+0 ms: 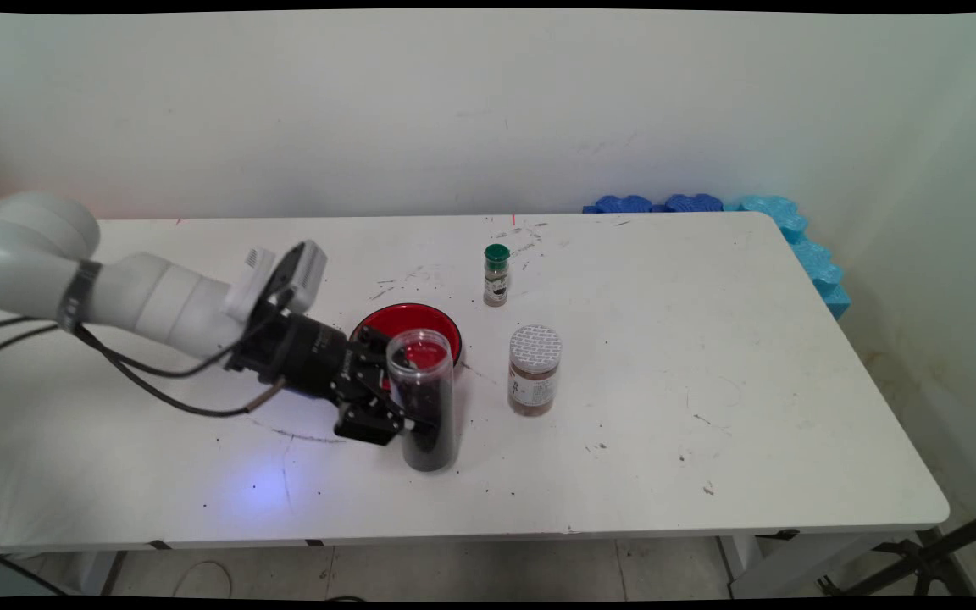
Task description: Pour the black seasoning powder in the red bowl
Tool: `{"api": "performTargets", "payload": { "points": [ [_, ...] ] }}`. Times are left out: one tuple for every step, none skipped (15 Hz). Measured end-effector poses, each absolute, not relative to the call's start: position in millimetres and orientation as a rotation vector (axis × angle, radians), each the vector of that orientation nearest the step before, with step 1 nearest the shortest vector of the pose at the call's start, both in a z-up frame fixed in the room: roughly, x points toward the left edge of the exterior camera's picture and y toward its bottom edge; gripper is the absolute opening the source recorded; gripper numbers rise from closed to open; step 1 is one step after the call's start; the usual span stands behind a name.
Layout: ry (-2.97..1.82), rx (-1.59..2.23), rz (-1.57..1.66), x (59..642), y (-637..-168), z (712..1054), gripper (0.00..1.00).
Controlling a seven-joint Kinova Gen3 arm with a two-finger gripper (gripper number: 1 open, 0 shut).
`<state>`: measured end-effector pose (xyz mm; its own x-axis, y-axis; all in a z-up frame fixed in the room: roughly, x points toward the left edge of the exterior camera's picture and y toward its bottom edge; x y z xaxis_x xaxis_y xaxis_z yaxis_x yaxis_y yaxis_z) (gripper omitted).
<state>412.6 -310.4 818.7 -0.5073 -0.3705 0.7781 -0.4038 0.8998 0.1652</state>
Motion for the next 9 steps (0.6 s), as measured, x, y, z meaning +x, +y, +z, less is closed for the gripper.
{"api": "performTargets", "payload": {
  "points": [
    [-2.154,0.554,0.041,415,-310,826,0.00],
    [-2.155,0.555,0.038,417,-310,831,0.00],
    [-2.156,0.556,0.034,419,-311,839,0.00],
    [-2.157,0.558,0.031,421,-311,845,0.00],
    [-2.157,0.563,0.027,425,-312,854,0.00],
    [-2.157,0.567,0.022,428,-313,863,0.00],
    [-2.157,0.571,0.016,432,-314,872,0.00],
    [-2.157,0.573,0.010,436,-316,882,0.00],
    [-2.157,0.574,0.003,438,-317,890,0.00]
  ]
}}
